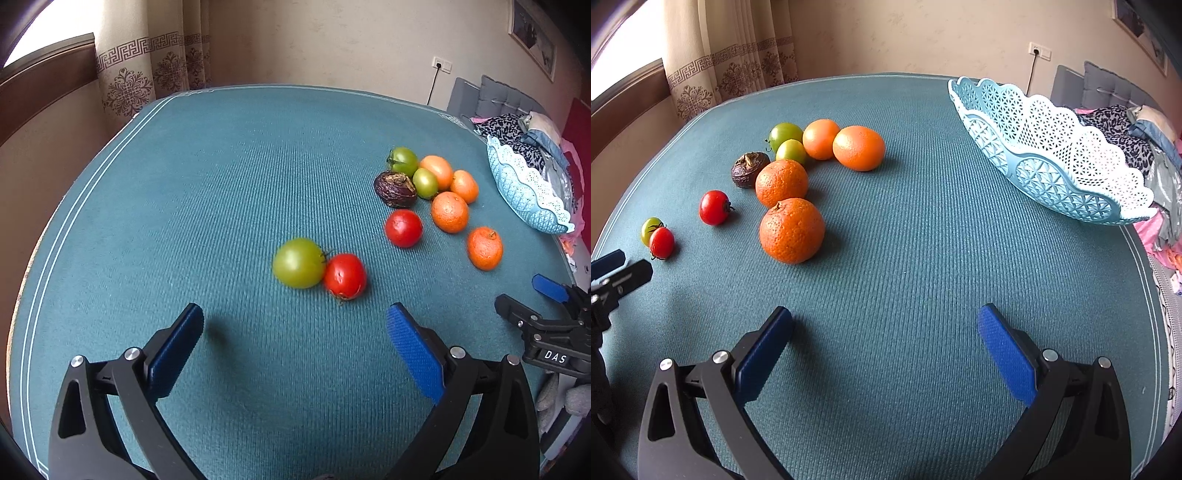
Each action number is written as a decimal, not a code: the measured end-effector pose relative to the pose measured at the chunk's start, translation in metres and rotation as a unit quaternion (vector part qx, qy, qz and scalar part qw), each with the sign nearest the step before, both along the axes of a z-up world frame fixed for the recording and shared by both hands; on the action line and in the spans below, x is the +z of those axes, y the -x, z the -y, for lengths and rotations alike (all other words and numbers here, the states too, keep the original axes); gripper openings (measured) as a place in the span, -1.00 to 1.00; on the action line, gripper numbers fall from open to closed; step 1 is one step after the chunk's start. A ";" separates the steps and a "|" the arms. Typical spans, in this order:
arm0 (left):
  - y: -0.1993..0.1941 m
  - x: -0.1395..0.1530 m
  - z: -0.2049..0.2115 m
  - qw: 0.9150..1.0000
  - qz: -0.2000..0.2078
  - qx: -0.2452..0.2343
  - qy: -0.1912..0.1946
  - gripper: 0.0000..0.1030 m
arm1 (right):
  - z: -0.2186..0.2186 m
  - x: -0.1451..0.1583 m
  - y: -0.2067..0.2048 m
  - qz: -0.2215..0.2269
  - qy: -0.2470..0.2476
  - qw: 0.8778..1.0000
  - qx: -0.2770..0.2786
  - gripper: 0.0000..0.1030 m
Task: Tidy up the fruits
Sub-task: 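Move left gripper toward green tomato while right gripper approaches large orange, then close left gripper on green tomato while right gripper closes on large orange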
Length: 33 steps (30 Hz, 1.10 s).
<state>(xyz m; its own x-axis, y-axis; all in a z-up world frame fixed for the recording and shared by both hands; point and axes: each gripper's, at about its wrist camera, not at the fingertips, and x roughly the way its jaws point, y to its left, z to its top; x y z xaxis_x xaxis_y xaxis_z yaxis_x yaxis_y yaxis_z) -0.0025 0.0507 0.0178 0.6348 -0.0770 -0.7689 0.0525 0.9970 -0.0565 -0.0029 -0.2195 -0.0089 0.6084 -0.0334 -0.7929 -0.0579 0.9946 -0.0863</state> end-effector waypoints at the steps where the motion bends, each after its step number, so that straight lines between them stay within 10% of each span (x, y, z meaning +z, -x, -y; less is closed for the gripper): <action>1: -0.001 0.002 -0.002 1.000 0.001 -0.003 0.003 0.94 | 0.000 0.000 0.000 -0.001 0.001 1.000 0.002 0.91; 27: -0.031 0.002 -0.022 0.995 -0.003 -0.099 0.014 0.20 | -0.027 0.009 -0.002 -0.007 -0.007 1.000 0.013 0.89; 33: -0.039 0.004 -0.016 0.995 -0.009 -0.096 0.032 -0.04 | -0.055 0.009 -0.019 -0.004 -0.035 0.997 0.070 0.53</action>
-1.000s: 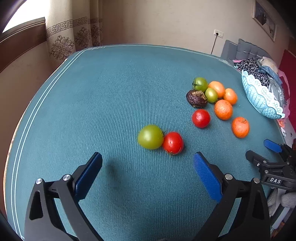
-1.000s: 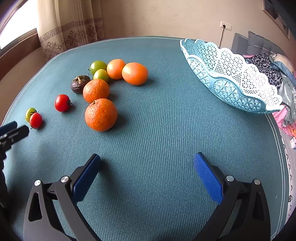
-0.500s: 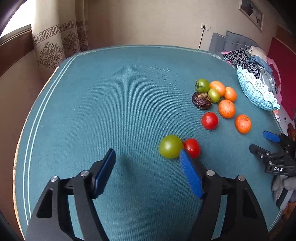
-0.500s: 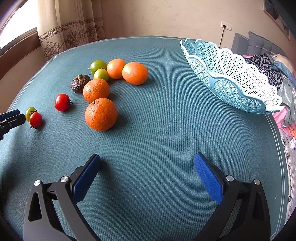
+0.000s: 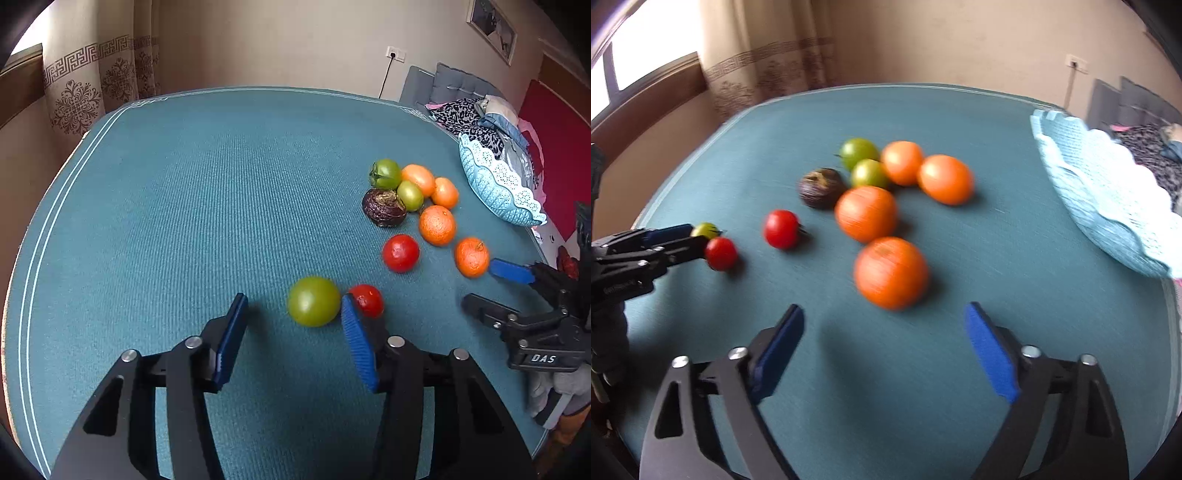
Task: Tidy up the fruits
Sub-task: 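Close left gripper on green tomato while right gripper closes on large orange, then carry green tomato in left gripper and orange in right gripper over blue basket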
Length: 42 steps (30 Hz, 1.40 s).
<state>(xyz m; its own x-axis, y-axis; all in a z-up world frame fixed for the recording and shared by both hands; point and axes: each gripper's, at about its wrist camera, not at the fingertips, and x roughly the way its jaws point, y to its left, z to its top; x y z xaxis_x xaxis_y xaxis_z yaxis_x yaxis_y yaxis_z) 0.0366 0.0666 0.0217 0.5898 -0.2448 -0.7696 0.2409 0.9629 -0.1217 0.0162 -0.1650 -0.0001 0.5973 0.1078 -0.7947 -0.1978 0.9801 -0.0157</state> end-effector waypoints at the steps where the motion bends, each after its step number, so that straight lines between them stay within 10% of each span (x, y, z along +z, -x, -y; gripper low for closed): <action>1: -0.001 0.000 0.001 1.000 -0.001 0.000 0.002 -0.11 | -0.003 -0.001 -0.004 -0.003 -0.008 1.000 0.008 0.44; 14: 0.001 -0.004 0.021 0.999 -0.015 0.045 0.010 -0.42 | 0.019 0.004 -0.014 0.014 -0.046 0.999 0.024 -0.25; 25: 0.024 0.028 0.039 0.996 0.019 0.081 -0.023 -0.42 | 0.057 0.022 0.010 0.040 -0.097 0.994 0.036 -0.25; 42: 0.019 0.077 0.144 0.998 0.063 -0.006 -0.024 -0.42 | 0.172 0.092 0.020 0.152 -0.100 0.978 -0.104 -0.25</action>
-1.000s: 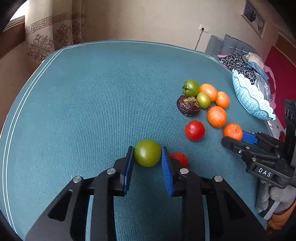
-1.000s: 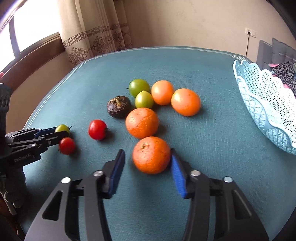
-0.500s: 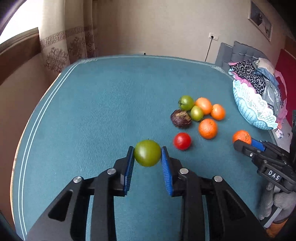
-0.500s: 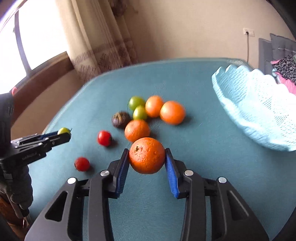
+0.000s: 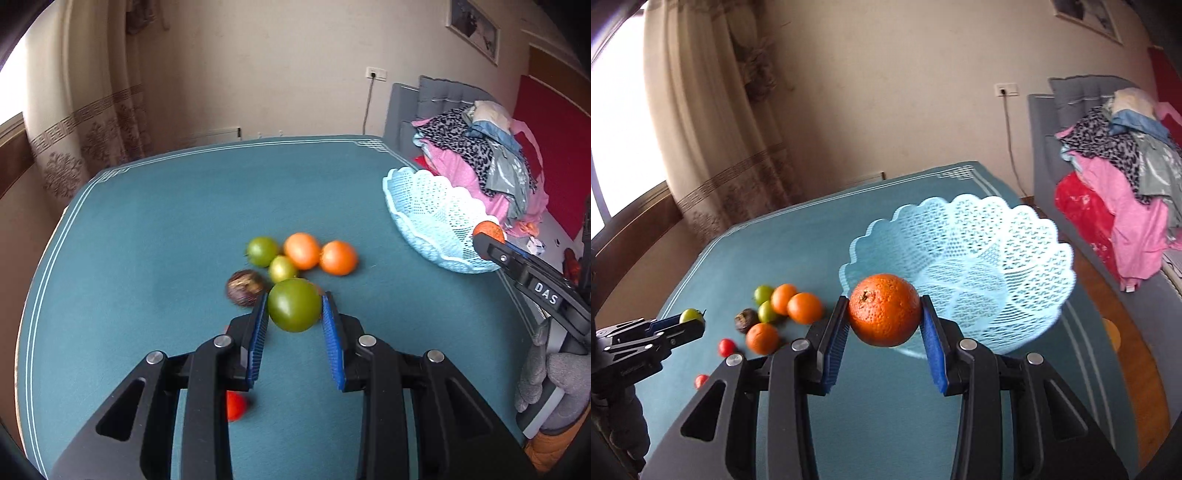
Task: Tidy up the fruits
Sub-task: 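Carry green tomato in left gripper and orange in right gripper over blue basket, then open left gripper over basket while right gripper releases orange into basket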
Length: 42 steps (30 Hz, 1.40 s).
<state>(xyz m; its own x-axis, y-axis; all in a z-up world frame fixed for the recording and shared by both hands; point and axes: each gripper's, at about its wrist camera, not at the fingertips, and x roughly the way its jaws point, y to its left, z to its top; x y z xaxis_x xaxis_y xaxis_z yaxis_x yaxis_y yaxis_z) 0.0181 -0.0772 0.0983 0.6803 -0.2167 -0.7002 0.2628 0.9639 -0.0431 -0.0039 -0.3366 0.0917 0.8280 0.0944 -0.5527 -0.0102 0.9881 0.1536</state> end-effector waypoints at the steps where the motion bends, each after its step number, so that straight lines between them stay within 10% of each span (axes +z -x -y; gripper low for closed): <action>1: -0.002 0.002 0.010 1.000 0.001 -0.009 0.000 -0.42 | 0.006 0.000 -0.001 0.000 0.005 1.000 -0.009 -0.25; 28: -0.061 0.004 0.161 0.991 -0.011 -0.136 0.016 -0.40 | 0.059 -0.012 0.013 0.024 -0.022 0.991 -0.131 0.03; 31: -0.067 -0.001 0.162 0.991 -0.023 -0.131 0.015 0.23 | 0.060 -0.014 0.015 0.022 -0.023 0.991 -0.133 0.05; 42: -0.069 0.006 0.118 0.997 -0.008 -0.079 0.021 0.61 | 0.047 -0.017 0.017 0.016 -0.026 0.992 -0.124 0.20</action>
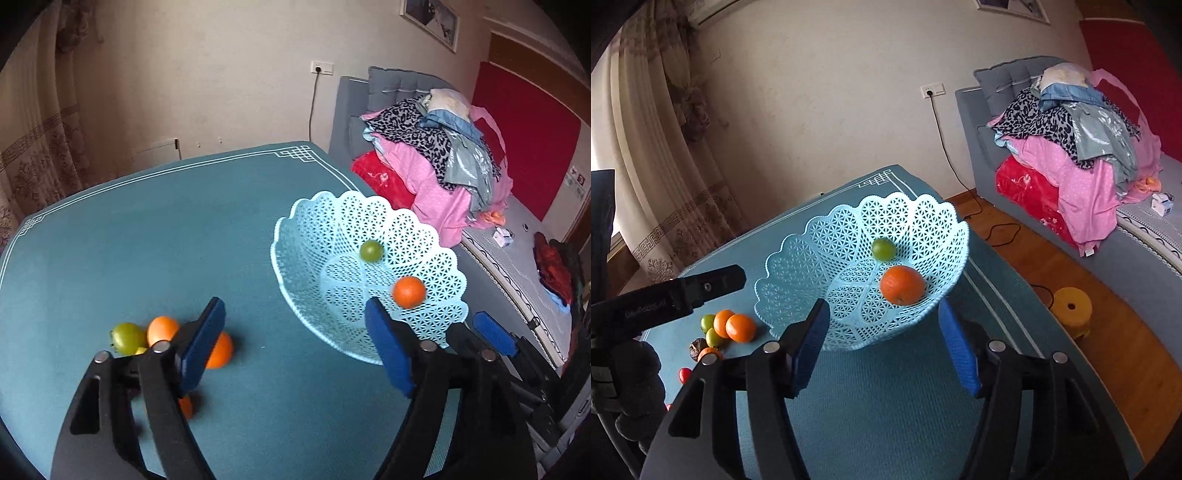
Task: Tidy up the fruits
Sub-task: 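Open left gripper over basket while right gripper releases orange into basket, then grasp red tomato with left gripper while right gripper returns toward fruit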
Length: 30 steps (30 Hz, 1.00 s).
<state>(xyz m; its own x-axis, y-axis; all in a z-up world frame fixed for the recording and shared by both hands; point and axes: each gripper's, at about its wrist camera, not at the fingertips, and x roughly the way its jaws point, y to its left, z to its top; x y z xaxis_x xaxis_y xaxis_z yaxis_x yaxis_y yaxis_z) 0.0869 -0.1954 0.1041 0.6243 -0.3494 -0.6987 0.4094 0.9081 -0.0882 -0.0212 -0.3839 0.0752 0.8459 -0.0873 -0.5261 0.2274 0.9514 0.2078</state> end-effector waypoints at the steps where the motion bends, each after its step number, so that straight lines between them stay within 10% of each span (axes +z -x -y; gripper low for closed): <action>1: 0.000 0.001 -0.004 1.000 0.001 0.005 -0.001 0.62 | -0.002 0.000 0.001 0.000 0.000 1.000 0.002 0.20; 30: 0.076 -0.027 -0.179 0.987 -0.019 0.154 -0.039 0.73 | -0.114 -0.013 -0.001 -0.052 0.023 0.989 0.139 0.31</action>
